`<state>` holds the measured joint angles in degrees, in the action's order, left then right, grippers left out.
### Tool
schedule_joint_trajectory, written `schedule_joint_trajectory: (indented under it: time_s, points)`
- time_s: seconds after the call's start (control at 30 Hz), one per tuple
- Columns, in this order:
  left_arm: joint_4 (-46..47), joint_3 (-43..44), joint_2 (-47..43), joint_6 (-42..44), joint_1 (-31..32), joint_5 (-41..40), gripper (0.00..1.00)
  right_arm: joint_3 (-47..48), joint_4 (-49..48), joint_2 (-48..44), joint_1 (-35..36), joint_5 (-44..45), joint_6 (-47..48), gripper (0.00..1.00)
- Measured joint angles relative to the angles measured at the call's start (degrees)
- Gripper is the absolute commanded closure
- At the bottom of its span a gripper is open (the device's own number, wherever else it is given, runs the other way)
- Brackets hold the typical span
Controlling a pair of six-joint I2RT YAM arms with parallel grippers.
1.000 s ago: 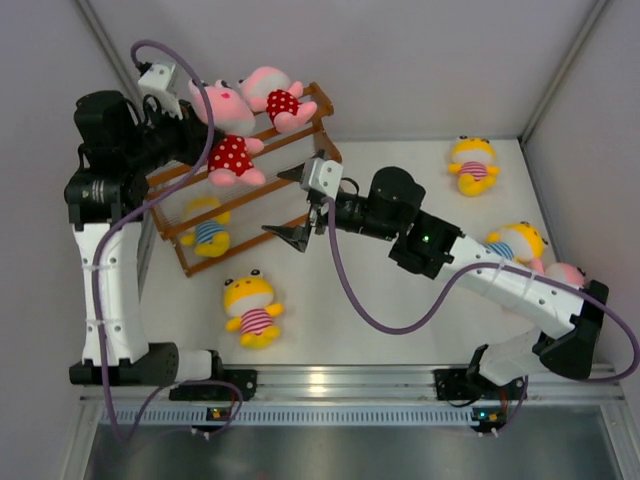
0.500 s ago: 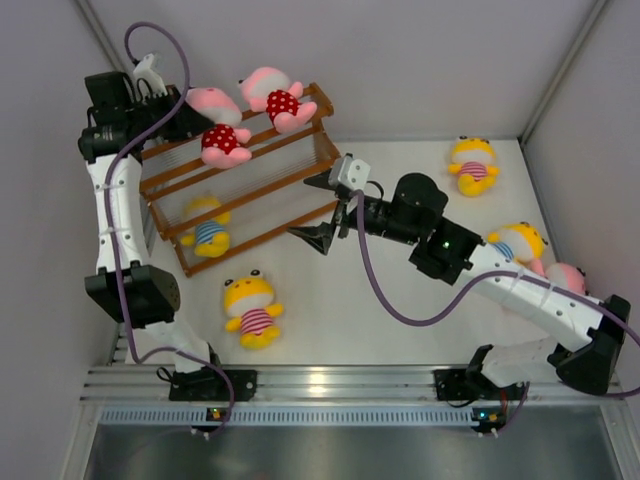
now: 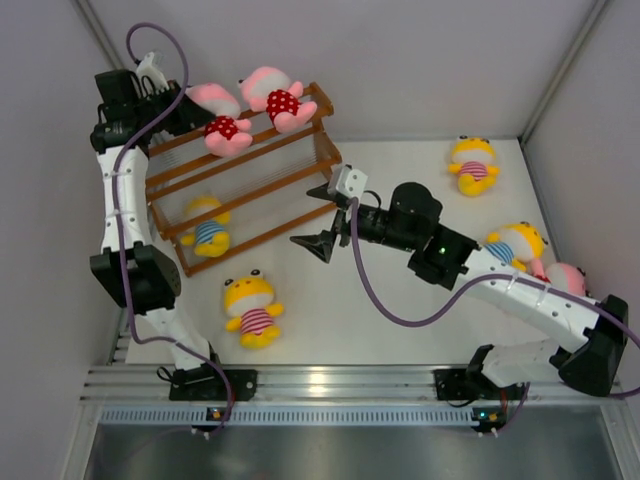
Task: Place and organize the stuffed toys onto the shelf
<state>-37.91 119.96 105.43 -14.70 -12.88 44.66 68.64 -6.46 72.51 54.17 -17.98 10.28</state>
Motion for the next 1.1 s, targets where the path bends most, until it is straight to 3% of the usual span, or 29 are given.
schedule_joint_trajectory:
  time_s: [0.23, 0.33, 0.6, 1.1]
  points:
    - [1.64, -0.02, 2.21, -0.66, 0.00, -1.09, 0.78, -1.05, -0.57, -1.27, 0.00, 0.39, -0.35, 0.04]
    - [1.97, 0.00, 2.34, -0.63, 0.00, -1.05, 0.69, -1.46, -0.57, -1.88, -0.04, 1.07, -1.14, 0.04]
    - [2.54, -0.15, 2.32, -0.39, 0.00, -3.89, 0.35, -1.46, 3.89, -1.95, -3.10, 4.72, -6.67, 0.04]
    - [3.54, -3.98, -3.48, 3.91, 0.00, -13.07, 0.10, -2.01, 4.87, -3.85, -4.00, 8.52, -10.97, 0.03]
